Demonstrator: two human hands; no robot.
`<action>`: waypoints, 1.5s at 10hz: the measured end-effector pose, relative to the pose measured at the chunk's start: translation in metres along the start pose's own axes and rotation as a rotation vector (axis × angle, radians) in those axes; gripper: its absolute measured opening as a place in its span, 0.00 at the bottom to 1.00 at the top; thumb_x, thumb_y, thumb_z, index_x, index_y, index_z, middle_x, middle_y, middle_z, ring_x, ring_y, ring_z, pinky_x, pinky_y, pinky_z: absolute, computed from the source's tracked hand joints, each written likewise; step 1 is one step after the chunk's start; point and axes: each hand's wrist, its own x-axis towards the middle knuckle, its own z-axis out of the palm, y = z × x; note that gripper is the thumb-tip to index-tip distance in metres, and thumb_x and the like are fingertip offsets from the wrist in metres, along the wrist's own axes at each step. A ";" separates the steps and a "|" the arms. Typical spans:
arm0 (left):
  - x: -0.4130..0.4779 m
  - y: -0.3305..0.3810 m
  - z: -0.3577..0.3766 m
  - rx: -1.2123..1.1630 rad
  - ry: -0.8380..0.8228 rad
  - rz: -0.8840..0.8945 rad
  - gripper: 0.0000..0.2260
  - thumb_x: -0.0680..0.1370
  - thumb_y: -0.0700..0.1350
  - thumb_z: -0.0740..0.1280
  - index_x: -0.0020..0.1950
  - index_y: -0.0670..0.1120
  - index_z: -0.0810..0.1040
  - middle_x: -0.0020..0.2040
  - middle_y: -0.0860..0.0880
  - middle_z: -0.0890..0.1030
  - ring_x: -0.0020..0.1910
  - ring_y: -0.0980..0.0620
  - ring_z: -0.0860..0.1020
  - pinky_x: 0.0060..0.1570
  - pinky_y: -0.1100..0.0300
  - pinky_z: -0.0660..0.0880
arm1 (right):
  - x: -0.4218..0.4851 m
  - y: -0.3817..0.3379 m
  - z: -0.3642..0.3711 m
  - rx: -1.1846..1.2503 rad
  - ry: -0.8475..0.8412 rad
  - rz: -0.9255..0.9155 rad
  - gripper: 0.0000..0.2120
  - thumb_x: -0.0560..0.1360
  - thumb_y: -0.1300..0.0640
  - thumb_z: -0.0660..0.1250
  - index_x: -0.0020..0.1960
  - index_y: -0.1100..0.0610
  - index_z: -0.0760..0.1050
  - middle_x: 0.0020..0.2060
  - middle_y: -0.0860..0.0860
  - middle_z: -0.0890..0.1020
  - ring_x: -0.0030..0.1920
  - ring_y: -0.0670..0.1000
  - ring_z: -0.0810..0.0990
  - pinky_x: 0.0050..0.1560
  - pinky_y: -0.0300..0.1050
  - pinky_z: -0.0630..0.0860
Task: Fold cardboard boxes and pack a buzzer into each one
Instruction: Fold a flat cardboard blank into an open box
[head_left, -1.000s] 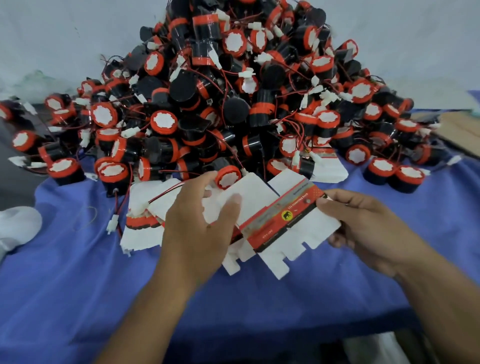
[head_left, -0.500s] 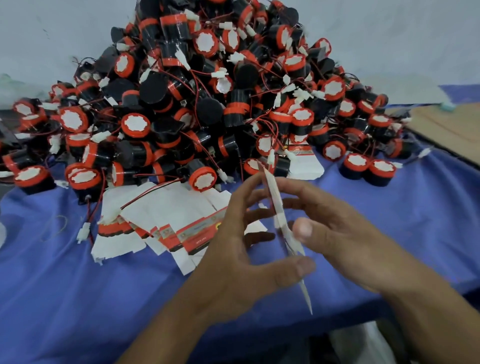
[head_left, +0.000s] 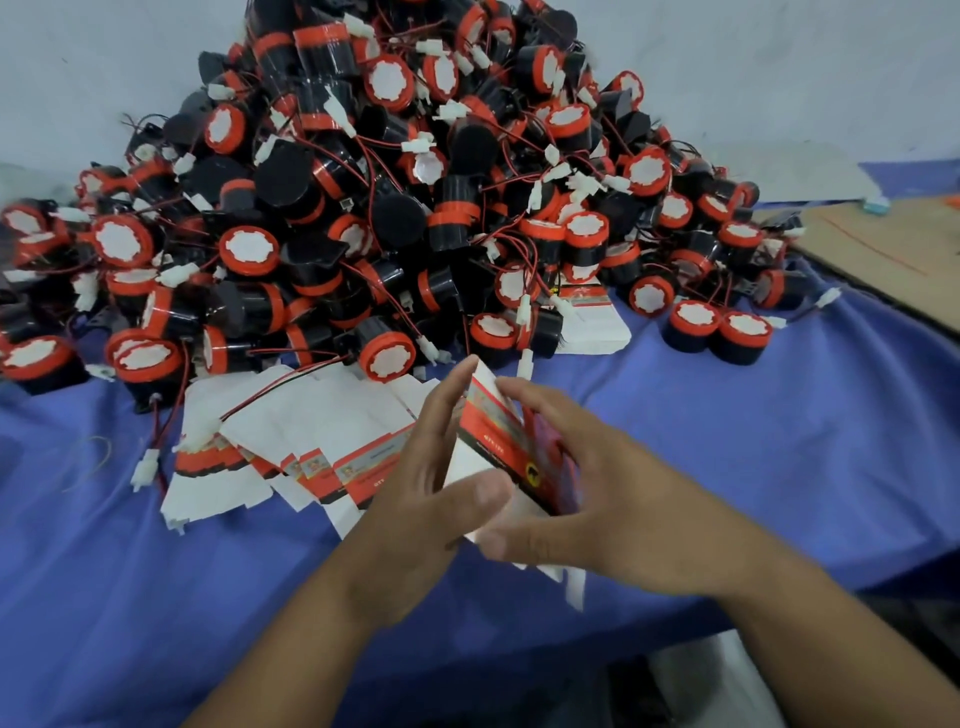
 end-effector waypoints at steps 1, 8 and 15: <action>0.000 -0.003 -0.004 0.043 -0.018 0.032 0.44 0.63 0.66 0.78 0.74 0.70 0.60 0.77 0.45 0.65 0.74 0.39 0.68 0.68 0.34 0.67 | 0.002 0.001 0.003 0.086 0.087 0.020 0.39 0.71 0.49 0.79 0.77 0.44 0.63 0.71 0.39 0.71 0.64 0.32 0.69 0.69 0.37 0.69; -0.001 -0.002 -0.011 -0.228 0.051 0.032 0.39 0.66 0.38 0.72 0.73 0.66 0.68 0.57 0.39 0.79 0.58 0.36 0.76 0.58 0.45 0.76 | 0.005 0.000 -0.005 0.189 0.560 0.164 0.16 0.75 0.43 0.69 0.62 0.41 0.77 0.58 0.38 0.80 0.57 0.33 0.78 0.51 0.33 0.78; 0.005 -0.009 0.007 0.229 0.313 0.056 0.39 0.67 0.75 0.65 0.75 0.63 0.64 0.68 0.52 0.77 0.67 0.50 0.75 0.67 0.49 0.73 | 0.014 0.005 0.021 0.905 0.371 0.118 0.29 0.68 0.56 0.73 0.66 0.37 0.74 0.58 0.46 0.84 0.60 0.50 0.82 0.62 0.53 0.76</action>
